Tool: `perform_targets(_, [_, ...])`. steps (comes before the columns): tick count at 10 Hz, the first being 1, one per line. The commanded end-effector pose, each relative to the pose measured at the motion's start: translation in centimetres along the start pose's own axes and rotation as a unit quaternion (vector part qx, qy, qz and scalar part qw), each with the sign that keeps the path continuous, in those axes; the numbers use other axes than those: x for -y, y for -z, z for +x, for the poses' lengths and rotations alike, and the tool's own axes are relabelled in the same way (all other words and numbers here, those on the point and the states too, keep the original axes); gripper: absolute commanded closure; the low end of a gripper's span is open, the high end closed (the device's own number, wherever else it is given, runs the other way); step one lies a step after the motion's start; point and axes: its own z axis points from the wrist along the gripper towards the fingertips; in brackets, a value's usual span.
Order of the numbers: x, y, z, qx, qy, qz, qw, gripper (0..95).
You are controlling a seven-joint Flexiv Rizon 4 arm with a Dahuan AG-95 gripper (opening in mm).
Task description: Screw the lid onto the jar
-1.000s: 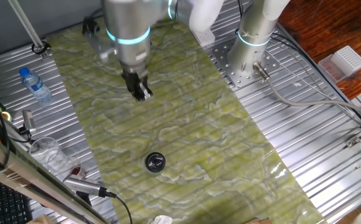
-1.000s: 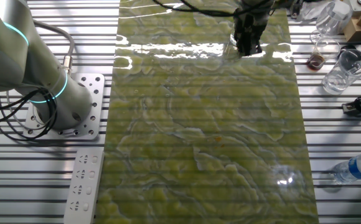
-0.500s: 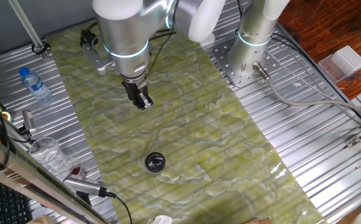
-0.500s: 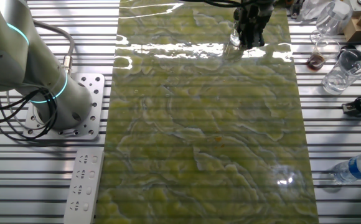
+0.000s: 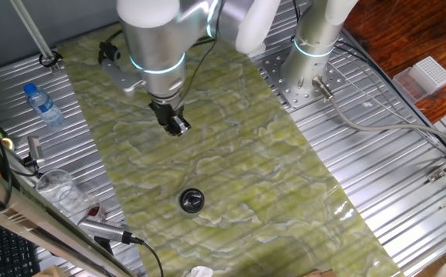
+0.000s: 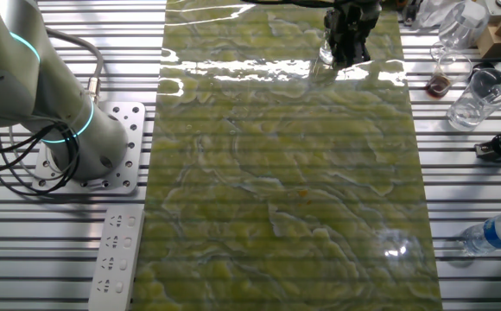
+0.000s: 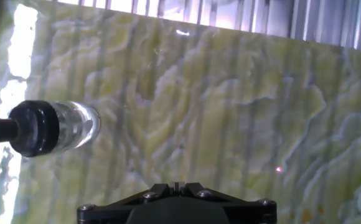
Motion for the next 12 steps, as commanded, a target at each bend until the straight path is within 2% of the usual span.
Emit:
perform_targets(1, [-0.01, -0.03, -0.07, 0.01, 0.061, 0.013, 0.998, 95.0])
perform_targets(2, [-0.01, -0.03, -0.07, 0.013, 0.084, 0.004, 0.9963, 95.0])
perform_targets(3, [-0.01, -0.03, -0.07, 0.022, 0.096, -0.015, 0.9951, 95.0])
perform_targets(4, [-0.01, -0.03, -0.07, 0.024, 0.097, -0.02, 0.9948, 95.0])
perform_targets(5, [-0.01, -0.03, -0.07, 0.031, 0.106, -0.035, 0.9933, 95.0])
perform_targets(6, [-0.01, -0.03, -0.07, 0.039, 0.09, -0.054, 0.9937, 76.0])
perform_targets(7, [-0.01, -0.03, -0.07, 0.038, 0.072, -0.055, 0.9952, 76.0])
perform_targets(8, [-0.01, -0.03, -0.07, 0.036, 0.071, -0.051, 0.9956, 95.0])
perform_targets(10, [-0.01, -0.03, -0.07, 0.033, 0.075, -0.049, 0.9955, 57.0])
perform_targets(11, [-0.01, 0.04, -0.08, 0.032, 0.081, -0.047, 0.9951, 19.0])
perform_targets(12, [-0.01, 0.2, -0.21, 0.022, 0.076, -0.03, 0.9964, 0.0])
